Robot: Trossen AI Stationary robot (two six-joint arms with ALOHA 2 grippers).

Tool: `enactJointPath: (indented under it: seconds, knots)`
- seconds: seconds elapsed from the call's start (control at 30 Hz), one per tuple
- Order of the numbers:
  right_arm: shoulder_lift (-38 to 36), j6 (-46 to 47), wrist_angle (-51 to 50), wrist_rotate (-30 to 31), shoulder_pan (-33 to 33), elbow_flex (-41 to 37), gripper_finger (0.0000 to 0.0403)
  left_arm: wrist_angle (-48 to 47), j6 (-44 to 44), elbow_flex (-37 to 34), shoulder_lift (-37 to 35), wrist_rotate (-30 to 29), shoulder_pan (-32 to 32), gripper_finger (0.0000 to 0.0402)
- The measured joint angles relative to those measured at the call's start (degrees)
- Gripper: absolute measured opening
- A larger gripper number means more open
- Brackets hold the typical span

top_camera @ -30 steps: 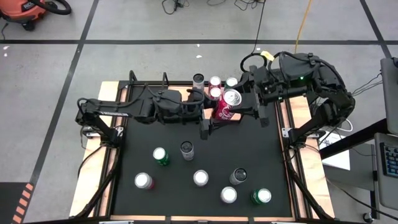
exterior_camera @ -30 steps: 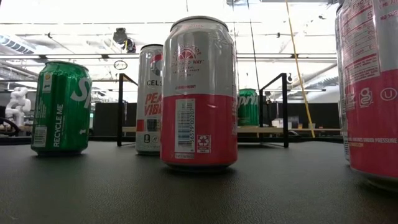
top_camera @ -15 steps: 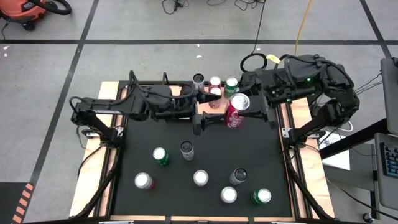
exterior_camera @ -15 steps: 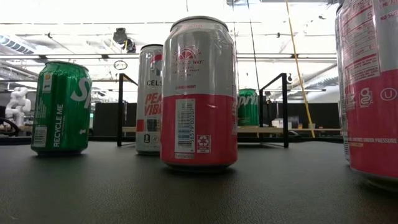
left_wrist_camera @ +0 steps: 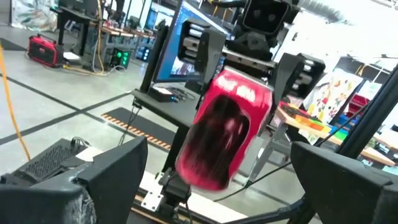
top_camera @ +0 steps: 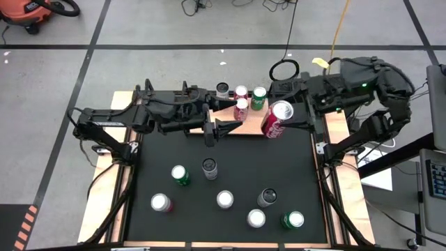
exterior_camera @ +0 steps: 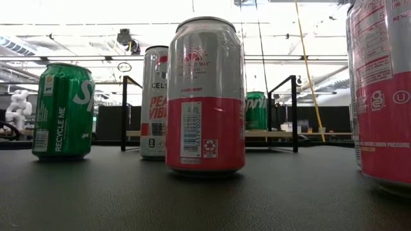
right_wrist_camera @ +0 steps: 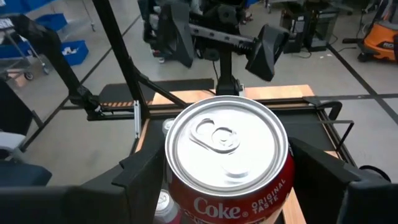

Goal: Place canned beverage on shelf
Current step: Put the red soda can on the shelf

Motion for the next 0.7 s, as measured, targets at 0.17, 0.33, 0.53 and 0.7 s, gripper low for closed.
enactJointPath:
  seconds: [0.17,0.33,0.53,0.7]
  knots:
    - [-1.13,0.97,0.15,0.98,0.02,-1.42,0.0265,-4.67,0.0,-0.04,-1.8,-0.39,-0.6,0.0399]
    - [-2.97,2.58,1.95,1.85,0.0,-8.34,0.0265,-10.0,-0.02,-0.04,-4.06,-0.35,-1.32,0.0399]
    - [-8.53,3.07,10.42,1.82,0.02,-22.15,0.0265,-17.91,-0.04,-0.04,-6.8,-0.35,-1.9,0.0398]
    - [-14.72,4.29,24.78,1.85,0.02,-38.78,0.0265,-20.36,-1.57,-0.05,-8.66,-0.35,-2.55,0.0397]
